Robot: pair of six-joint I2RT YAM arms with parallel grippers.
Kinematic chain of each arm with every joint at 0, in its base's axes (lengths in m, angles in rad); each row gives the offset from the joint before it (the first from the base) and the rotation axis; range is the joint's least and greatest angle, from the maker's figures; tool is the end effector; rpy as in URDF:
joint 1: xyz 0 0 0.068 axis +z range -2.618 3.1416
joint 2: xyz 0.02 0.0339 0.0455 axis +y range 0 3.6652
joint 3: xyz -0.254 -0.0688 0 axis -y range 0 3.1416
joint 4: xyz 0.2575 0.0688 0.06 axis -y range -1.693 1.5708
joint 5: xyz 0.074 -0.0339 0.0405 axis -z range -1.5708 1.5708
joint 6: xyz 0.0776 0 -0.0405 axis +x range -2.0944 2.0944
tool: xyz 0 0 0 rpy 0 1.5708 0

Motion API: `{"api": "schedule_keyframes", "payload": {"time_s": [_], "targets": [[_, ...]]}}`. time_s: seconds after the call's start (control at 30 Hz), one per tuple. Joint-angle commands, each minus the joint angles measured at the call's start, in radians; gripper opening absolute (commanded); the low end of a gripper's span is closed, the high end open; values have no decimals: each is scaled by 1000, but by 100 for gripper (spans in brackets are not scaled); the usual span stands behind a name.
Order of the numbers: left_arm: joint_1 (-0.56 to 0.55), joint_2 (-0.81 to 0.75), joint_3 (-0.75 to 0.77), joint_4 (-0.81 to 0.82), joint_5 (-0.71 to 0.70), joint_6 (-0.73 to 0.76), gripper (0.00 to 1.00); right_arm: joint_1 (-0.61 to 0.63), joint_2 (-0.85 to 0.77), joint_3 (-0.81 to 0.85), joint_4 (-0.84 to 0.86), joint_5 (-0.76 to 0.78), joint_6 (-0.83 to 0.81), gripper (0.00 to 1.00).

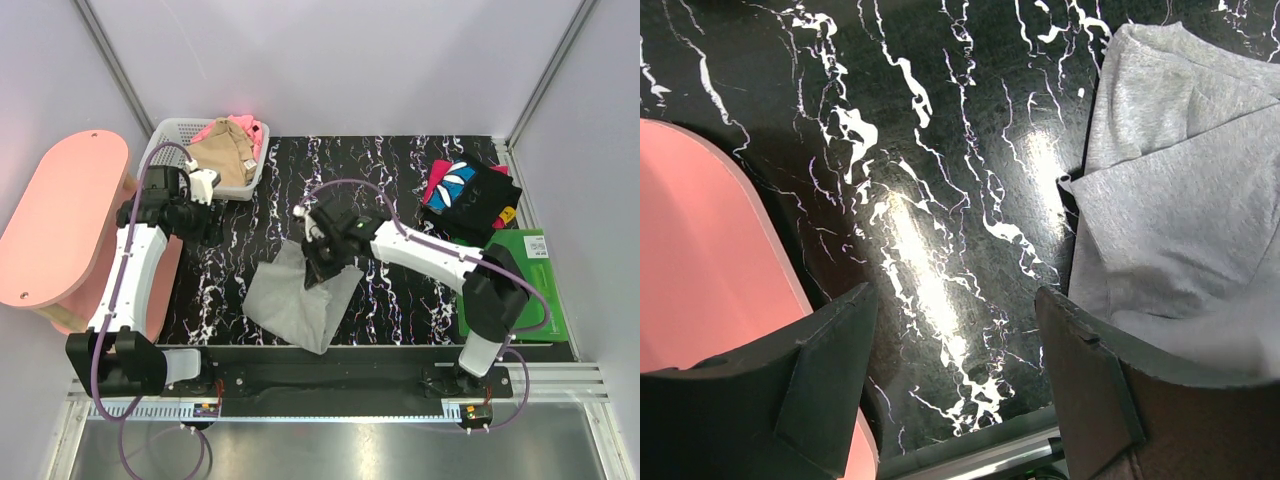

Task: Fold and stack the t-shirts
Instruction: Fold the long partially folded tshirt into a neat square

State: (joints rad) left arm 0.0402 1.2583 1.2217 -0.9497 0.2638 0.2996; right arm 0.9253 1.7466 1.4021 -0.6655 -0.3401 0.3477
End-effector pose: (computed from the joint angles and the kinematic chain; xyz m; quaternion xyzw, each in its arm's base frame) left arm 0.2842 -0.0088 0.2815 0.1603 0.9364 -0.0758 0.3028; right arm 0.2232 0.3393 0.2085 -0.3146 0.8945 0.2929 0.1227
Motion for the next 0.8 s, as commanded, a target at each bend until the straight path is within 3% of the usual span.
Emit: {"api": "schedule_keyframes", "payload": {"time_s": [0.0,0.2,0.4,0.63,0.77], "targets": [[-28,15,6,9,12,15,69,-89,13,-26,170,-200,13,0],[-121,15,-8,-4,40,15,69,-177,155,-19,253,-316,33,0],[-252,6,-31,-12,72,1,69,-229,189,-3,254,-321,20,0],[-336,36,-88,-14,112,29,69,-267,163,4,206,-289,-10,0],[-353,75,-116,-6,208,33,68,-266,177,63,120,-240,-44,0]]}}
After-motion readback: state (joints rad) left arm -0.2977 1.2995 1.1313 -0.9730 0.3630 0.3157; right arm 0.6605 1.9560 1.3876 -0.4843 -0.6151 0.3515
